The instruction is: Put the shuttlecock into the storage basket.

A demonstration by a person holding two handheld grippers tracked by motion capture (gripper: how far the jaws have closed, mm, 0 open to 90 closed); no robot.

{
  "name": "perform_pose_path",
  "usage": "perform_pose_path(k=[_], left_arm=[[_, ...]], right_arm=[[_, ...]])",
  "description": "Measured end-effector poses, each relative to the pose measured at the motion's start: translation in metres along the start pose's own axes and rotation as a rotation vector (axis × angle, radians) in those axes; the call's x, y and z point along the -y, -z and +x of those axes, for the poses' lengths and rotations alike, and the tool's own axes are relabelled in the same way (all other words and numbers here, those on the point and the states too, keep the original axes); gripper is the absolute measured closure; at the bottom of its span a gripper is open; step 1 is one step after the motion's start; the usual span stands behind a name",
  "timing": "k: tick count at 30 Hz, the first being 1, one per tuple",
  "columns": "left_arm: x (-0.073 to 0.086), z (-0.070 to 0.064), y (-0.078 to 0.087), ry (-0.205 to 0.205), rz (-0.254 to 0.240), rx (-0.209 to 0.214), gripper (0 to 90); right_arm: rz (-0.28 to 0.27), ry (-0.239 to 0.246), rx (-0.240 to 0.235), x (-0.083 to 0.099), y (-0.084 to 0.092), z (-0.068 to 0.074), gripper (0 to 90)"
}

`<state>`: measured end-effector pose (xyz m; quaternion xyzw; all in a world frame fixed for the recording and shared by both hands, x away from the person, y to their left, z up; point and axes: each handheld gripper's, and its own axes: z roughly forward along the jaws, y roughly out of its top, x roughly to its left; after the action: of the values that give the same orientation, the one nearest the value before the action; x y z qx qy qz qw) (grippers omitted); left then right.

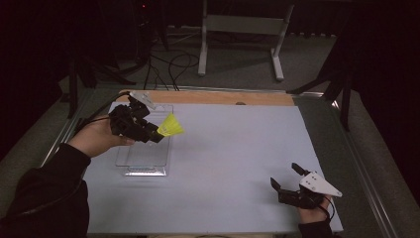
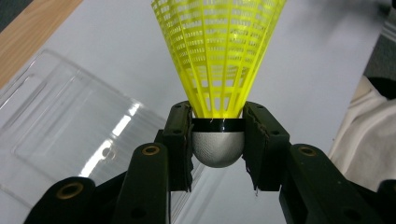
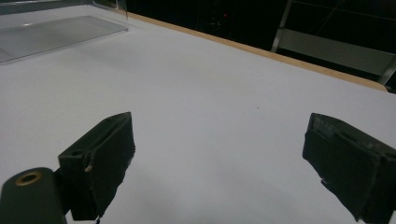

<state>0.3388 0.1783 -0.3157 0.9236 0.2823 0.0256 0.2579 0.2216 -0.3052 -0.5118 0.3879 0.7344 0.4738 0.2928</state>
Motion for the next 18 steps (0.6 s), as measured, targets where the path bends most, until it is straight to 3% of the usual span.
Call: perform_pose_path(k=[8, 18], left_arm=[[0.012, 0.015, 0.006, 0.061, 0.005, -0.058, 65.4], [0.029, 0.032, 0.015, 0.184, 0.003, -0.148, 65.4]], right_arm=[[0.004, 0.000, -0.001, 0.000, 0.000, 0.000, 9.2], [0.005, 0.003, -0.003, 0.000, -0.001, 0.001, 9.2]])
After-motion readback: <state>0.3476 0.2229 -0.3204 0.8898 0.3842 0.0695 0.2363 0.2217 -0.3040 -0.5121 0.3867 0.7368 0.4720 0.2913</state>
